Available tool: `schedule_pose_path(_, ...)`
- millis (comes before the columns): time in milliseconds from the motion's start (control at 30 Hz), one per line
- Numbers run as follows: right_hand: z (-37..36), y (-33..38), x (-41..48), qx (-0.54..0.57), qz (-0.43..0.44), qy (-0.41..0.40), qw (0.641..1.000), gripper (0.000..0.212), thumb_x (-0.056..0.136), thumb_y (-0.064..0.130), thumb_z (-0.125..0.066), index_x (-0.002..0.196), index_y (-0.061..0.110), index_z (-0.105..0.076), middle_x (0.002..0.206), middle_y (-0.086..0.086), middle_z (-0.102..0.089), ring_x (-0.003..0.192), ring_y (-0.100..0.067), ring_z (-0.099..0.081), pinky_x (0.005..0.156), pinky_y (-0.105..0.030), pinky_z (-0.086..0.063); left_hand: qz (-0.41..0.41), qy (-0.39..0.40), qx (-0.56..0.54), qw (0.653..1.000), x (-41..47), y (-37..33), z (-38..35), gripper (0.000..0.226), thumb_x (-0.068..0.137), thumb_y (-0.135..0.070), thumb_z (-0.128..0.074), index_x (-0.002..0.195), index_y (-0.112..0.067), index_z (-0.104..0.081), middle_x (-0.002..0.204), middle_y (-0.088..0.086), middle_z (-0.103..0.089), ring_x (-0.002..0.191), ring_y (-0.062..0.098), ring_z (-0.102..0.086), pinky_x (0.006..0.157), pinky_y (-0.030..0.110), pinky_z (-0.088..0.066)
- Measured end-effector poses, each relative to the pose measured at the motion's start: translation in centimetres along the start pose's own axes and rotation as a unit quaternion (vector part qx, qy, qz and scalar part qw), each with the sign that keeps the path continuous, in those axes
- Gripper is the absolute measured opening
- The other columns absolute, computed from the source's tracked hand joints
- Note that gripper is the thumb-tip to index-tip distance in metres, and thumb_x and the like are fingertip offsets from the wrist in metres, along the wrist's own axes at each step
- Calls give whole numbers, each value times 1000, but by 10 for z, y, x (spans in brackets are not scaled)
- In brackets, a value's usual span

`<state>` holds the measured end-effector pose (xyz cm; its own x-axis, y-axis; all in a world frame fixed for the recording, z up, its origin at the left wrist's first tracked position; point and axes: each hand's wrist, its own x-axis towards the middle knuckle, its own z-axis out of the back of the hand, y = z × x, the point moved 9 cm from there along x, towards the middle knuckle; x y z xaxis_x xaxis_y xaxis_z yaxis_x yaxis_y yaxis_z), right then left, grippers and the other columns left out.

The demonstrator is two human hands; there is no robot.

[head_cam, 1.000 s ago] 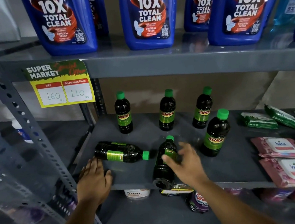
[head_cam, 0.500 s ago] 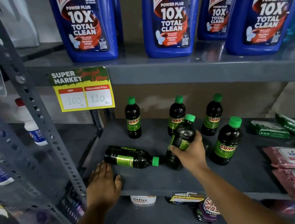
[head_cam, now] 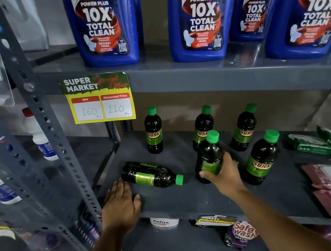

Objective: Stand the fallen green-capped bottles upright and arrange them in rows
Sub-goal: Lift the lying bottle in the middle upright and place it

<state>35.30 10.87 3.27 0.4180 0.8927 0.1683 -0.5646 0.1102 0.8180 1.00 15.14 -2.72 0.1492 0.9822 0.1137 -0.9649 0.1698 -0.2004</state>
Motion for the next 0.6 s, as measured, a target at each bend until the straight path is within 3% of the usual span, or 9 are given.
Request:
schedule_pose_path(67,3,-1,-1,-38,-1,-21,999,90,57,36,-87,131,17,-39,119,0,-47,121,-22,-38,104,-38,-30,-3,0,2,1000,-1,-1,0,79,85,-53,-7,145,-5,-25,154,16,-29,143,28,-22,117,41,-18)
schedule_pose_path(133,-6,-3,-5,1,2,21,1000,81,59,22,-81,127,25,-37,119,-2,-52,121,-26,-45,99,-43,-41,-3,-1,5,1000,-3,0,1,79,84,-53,-8,145,-5,-24,154,16,-28,144,27,-21,118,40,-17)
schedule_pose_path(200,-4,-3,-11,-17,8,7,1000,78,60,23,-84,122,32,-37,112,4,-58,111,-24,-56,86,-37,-49,0,-5,6,1000,-2,-1,2,77,85,-52,-9,146,-6,-23,155,14,-27,144,25,-20,118,39,-16)
schedule_pose_path(267,7,-3,-11,-52,-9,-55,997,86,53,40,-89,123,23,-42,111,3,-58,109,-23,-53,92,-43,-46,0,-2,3,1000,0,-2,2,75,87,-51,-12,147,-7,-20,157,13,-24,145,24,-18,119,38,-14)
schedule_pose_path(367,-2,-4,-10,-34,0,-5,999,81,53,36,-82,121,22,-43,112,-4,-60,109,-26,-55,96,-52,-44,0,5,3,1000,-1,-1,0,74,87,-51,-13,147,-7,-17,158,12,-21,145,23,-15,119,37,-12)
schedule_pose_path(433,-6,-7,-13,-71,-10,12,997,79,57,44,-80,122,21,-41,115,-4,-60,114,-31,-54,102,-54,-38,0,3,6,1000,-1,-1,0,75,87,-51,-13,147,-7,-17,158,12,-21,145,23,-15,119,37,-12)
schedule_pose_path(500,3,-11,-14,-169,-21,-49,984,90,55,61,-78,123,16,-41,120,-6,-58,121,-34,-47,110,-52,-25,0,1,3,1000,0,-1,0,74,87,-50,-14,147,-6,-18,157,13,-22,145,24,-16,119,38,-13)
schedule_pose_path(600,-3,-13,-17,-164,-27,-33,985,94,61,53,-76,133,13,-30,133,-9,-50,131,-33,-38,113,-53,-16,0,-1,4,1000,0,-2,1,74,88,-50,-16,146,-6,-20,156,14,-25,145,25,-17,118,39,-14)
